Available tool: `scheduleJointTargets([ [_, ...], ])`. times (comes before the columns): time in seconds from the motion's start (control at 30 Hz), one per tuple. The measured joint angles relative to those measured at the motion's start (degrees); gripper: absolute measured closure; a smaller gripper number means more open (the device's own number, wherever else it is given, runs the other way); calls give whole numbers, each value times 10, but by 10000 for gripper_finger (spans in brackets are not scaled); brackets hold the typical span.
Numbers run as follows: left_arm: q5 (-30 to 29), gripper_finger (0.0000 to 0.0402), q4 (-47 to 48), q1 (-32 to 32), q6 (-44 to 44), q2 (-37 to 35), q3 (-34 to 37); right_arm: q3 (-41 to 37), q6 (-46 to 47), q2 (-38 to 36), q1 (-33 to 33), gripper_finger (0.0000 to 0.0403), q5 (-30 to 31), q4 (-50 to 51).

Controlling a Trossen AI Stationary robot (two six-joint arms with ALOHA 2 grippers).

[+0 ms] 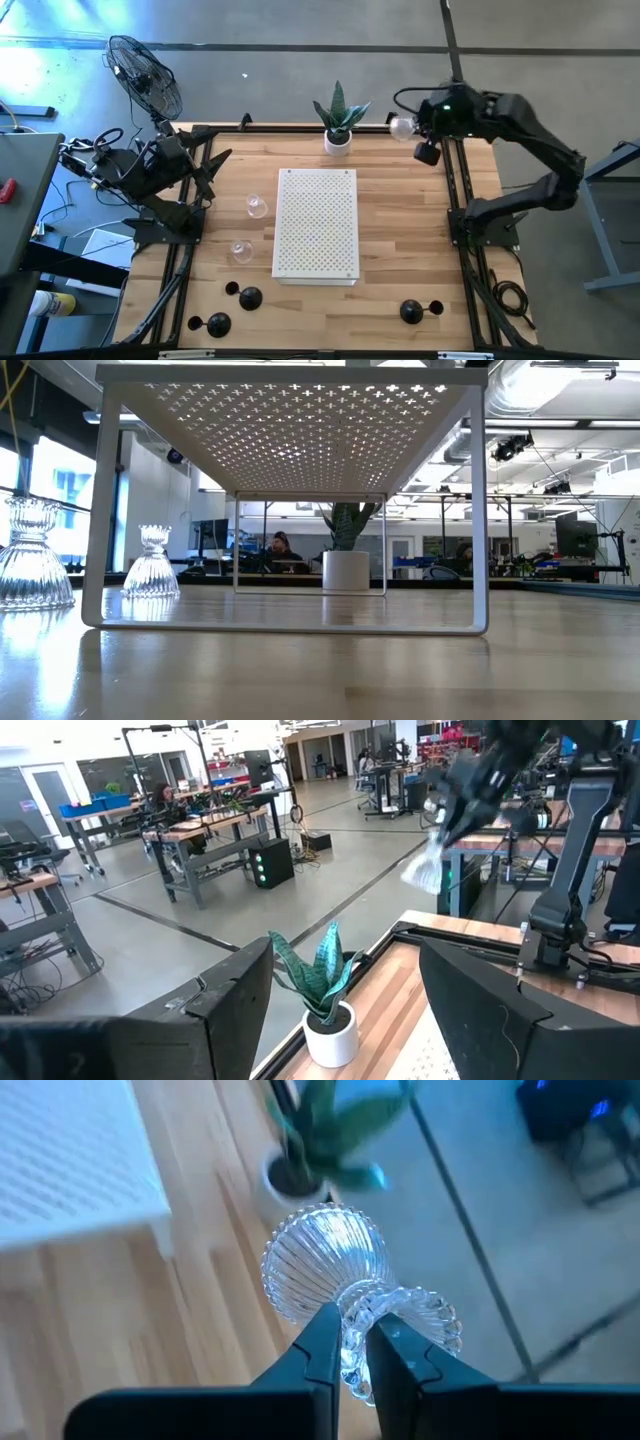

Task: Pick & Place candle stick holders
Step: Put the top transparent glass candle holder on the shelf

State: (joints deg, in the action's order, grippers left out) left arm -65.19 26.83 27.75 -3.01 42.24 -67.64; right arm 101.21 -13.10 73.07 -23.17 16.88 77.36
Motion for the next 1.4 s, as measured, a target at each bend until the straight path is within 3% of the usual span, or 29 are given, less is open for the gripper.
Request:
scheduleJointTargets([
  [0.27,-12,152,8,0,-10,0,0,175,18,87,110,380,24,51],
  [0.63,-28,152,8,0,5,0,0,332,-6,255,223,380,-39,125],
  [0.9,-28,152,45,0,41,0,0,322,-24,294,273,379,-68,126],
  [1.4,-28,152,115,0,148,0,0,321,-35,302,317,379,-119,97],
])
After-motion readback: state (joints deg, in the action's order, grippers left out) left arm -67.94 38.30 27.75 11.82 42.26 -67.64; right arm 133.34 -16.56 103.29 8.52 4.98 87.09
